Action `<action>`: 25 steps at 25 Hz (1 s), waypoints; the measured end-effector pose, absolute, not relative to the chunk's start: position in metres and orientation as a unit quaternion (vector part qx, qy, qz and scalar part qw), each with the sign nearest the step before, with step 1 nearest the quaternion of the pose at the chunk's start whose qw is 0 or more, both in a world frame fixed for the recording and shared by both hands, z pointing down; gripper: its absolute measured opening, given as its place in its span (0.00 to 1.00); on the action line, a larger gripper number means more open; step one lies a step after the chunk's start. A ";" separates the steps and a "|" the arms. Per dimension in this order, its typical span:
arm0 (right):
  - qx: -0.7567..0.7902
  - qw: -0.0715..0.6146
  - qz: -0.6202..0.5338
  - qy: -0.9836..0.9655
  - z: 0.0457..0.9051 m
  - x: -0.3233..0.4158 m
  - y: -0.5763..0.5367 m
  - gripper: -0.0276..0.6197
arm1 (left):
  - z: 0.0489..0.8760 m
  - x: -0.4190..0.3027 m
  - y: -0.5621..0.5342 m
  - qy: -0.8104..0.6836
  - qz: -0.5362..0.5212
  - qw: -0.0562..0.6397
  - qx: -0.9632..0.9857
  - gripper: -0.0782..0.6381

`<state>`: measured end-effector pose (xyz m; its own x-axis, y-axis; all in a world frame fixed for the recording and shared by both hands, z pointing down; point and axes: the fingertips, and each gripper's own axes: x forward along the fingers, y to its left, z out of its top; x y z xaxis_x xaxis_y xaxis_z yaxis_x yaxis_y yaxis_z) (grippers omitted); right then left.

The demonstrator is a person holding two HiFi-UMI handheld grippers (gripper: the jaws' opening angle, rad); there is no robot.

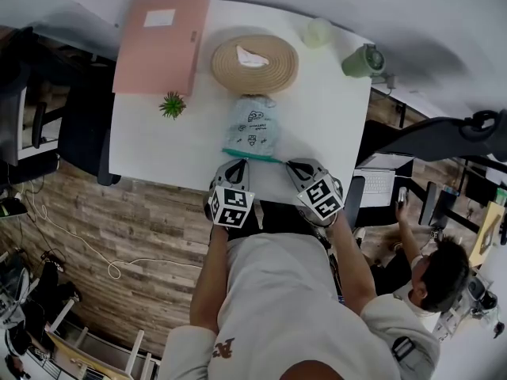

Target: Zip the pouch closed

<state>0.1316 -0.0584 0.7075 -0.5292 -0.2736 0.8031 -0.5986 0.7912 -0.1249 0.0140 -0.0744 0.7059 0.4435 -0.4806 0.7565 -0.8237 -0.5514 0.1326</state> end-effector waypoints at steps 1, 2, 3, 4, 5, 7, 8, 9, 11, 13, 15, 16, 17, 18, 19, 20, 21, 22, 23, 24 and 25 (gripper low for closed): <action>0.257 0.411 0.197 -0.852 0.708 0.132 -0.059 0.05 | 0.706 0.012 -0.075 -0.402 0.342 0.250 0.812 0.11; 0.258 0.408 0.197 -0.853 0.707 0.131 -0.060 0.05 | 0.706 0.011 -0.075 -0.402 0.342 0.250 0.812 0.11; 0.258 0.404 0.196 -0.855 0.706 0.129 -0.061 0.05 | 0.706 0.010 -0.076 -0.401 0.342 0.248 0.813 0.11; 0.259 0.403 0.196 -0.856 0.705 0.128 -0.061 0.05 | 0.706 0.010 -0.076 -0.401 0.342 0.247 0.813 0.11; 0.260 0.404 0.196 -0.855 0.706 0.128 -0.061 0.05 | 0.705 0.009 -0.076 -0.401 0.342 0.246 0.813 0.11; 0.262 0.408 0.197 -0.852 0.706 0.129 -0.061 0.05 | 0.706 0.007 -0.076 -0.402 0.343 0.247 0.812 0.11; 0.263 0.409 0.197 -0.851 0.706 0.128 -0.061 0.05 | 0.706 0.005 -0.077 -0.403 0.343 0.249 0.811 0.11; 0.264 0.407 0.196 -0.852 0.705 0.127 -0.062 0.05 | 0.707 0.003 -0.077 -0.405 0.343 0.250 0.810 0.11; 0.267 0.403 0.195 -0.853 0.703 0.126 -0.064 0.05 | 0.707 -0.001 -0.079 -0.405 0.343 0.250 0.810 0.11; 0.270 0.404 0.196 -0.852 0.704 0.126 -0.065 0.05 | 0.707 -0.005 -0.081 -0.407 0.342 0.249 0.809 0.11; 0.274 0.404 0.197 -0.850 0.704 0.125 -0.066 0.05 | 0.707 -0.009 -0.083 -0.410 0.341 0.251 0.808 0.11; 0.275 0.405 0.197 -0.850 0.704 0.125 -0.066 0.05 | 0.707 -0.010 -0.084 -0.410 0.341 0.252 0.808 0.11; 0.276 0.405 0.197 -0.849 0.704 0.125 -0.066 0.05 | 0.707 -0.012 -0.084 -0.410 0.341 0.251 0.808 0.11; 0.277 0.405 0.198 -0.849 0.704 0.124 -0.066 0.05 | 0.707 -0.013 -0.085 -0.409 0.341 0.251 0.808 0.11; 0.278 0.405 0.198 -0.848 0.704 0.124 -0.067 0.05 | 0.707 -0.013 -0.085 -0.408 0.342 0.250 0.809 0.11; 0.279 0.405 0.198 -0.848 0.704 0.123 -0.067 0.05 | 0.707 -0.014 -0.085 -0.407 0.342 0.250 0.809 0.11; 0.281 0.406 0.199 -0.847 0.704 0.123 -0.067 0.05 | 0.707 -0.015 -0.086 -0.406 0.342 0.250 0.809 0.11; 0.284 0.406 0.199 -0.846 0.705 0.122 -0.067 0.05 | 0.708 -0.016 -0.086 -0.407 0.342 0.250 0.809 0.11; 0.286 0.407 0.200 -0.844 0.705 0.122 -0.067 0.05 | 0.708 -0.019 -0.087 -0.408 0.342 0.251 0.808 0.11; 0.289 0.408 0.201 -0.842 0.705 0.123 -0.067 0.05 | 0.708 -0.022 -0.088 -0.410 0.341 0.253 0.807 0.11; 0.292 0.408 0.202 -0.841 0.706 0.124 -0.068 0.05 | 0.709 -0.025 -0.089 -0.410 0.341 0.254 0.807 0.11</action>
<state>0.1239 -0.0677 0.7057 -0.4961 -0.3270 0.8043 -0.6568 0.7473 -0.1013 -0.0247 -0.0892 0.7087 0.4300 -0.4888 0.7590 -0.8354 -0.5343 0.1292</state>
